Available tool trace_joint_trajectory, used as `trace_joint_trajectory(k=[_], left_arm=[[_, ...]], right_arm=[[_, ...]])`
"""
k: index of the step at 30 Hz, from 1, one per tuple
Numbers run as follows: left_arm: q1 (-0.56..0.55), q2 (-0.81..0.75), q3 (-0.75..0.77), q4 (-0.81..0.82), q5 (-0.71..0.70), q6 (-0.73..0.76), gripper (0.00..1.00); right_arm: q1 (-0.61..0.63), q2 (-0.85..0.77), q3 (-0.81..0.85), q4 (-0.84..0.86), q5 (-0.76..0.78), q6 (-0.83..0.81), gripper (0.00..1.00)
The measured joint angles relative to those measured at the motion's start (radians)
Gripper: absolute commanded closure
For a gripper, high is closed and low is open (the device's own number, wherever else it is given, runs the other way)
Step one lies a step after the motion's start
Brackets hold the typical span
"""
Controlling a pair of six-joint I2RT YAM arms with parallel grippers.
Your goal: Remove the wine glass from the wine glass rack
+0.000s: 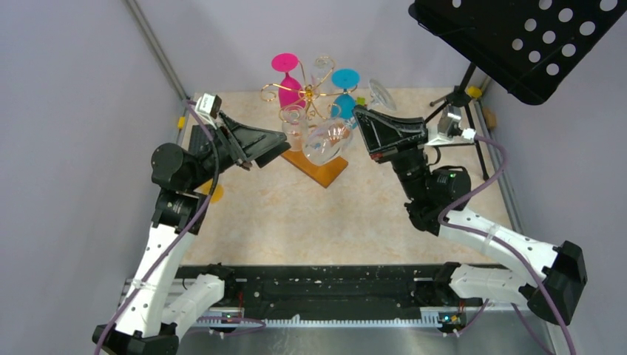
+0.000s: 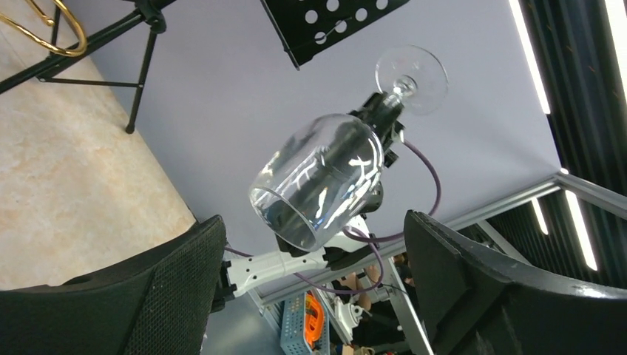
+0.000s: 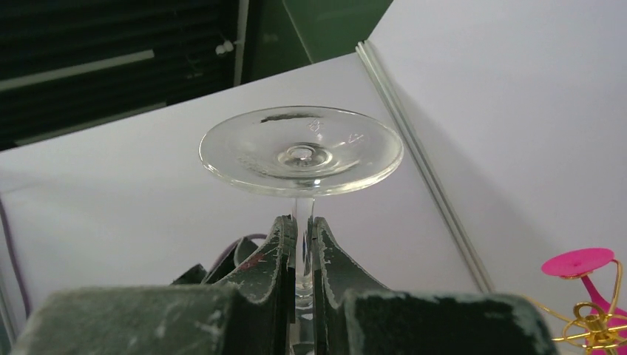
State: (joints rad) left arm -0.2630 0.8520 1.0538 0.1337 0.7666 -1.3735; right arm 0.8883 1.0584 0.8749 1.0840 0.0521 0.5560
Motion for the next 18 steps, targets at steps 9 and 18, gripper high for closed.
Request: trace_joint_trajectory(k=[9,18], left_arm=[[-0.018,0.005,-0.074,0.168,0.03,-0.124,0.08],[-0.076,0.011,-0.123,0.346,0.02,-0.286,0.36]], right_arm=[[0.0,0.094,0.0,0.065,0.086,0.106,1.0],[0.0,0.151,0.0,0.134,0.098,0.171,1.0]])
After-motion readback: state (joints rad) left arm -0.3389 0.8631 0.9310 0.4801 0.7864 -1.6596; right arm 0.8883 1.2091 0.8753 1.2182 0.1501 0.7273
